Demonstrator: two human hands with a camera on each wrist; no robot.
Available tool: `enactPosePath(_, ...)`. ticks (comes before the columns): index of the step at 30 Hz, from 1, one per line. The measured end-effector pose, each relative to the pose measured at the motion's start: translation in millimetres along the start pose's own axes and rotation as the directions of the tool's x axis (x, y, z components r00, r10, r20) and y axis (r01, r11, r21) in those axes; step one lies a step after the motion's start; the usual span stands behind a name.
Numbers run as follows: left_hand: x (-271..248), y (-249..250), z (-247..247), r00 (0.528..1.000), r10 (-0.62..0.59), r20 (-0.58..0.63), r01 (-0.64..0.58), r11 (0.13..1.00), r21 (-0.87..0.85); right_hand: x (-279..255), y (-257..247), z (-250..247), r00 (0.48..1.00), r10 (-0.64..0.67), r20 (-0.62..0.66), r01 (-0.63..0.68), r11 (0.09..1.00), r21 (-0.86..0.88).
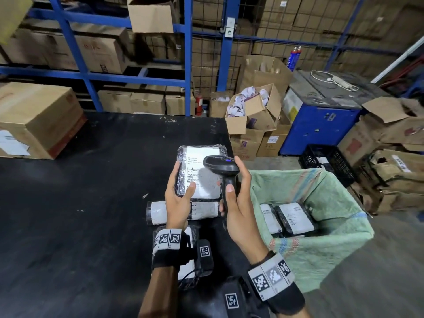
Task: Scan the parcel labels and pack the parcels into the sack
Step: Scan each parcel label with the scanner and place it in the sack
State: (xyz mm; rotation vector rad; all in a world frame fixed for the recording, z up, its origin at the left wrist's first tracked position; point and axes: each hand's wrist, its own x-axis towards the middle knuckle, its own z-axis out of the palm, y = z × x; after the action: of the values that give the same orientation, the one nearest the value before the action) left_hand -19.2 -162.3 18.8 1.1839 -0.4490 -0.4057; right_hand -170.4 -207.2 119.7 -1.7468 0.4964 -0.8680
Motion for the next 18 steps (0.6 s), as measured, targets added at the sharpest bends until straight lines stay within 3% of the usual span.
enactPosePath(11,-18.9,-4.0,-14.0,0.998,-0.041,-0.041,0.041,0.999,0.001,-23.8,7.2,-11.4,0.998,0.054,0.007,-0.053,0.993,-0.103)
enactPosePath(18,-51.2,-16.2,-36.9,0.991,-0.063,-0.114,0.069,0.997,0.046,-76.4,63.8,-25.4,0.98,0.198,0.006,-0.195,0.97,-0.146)
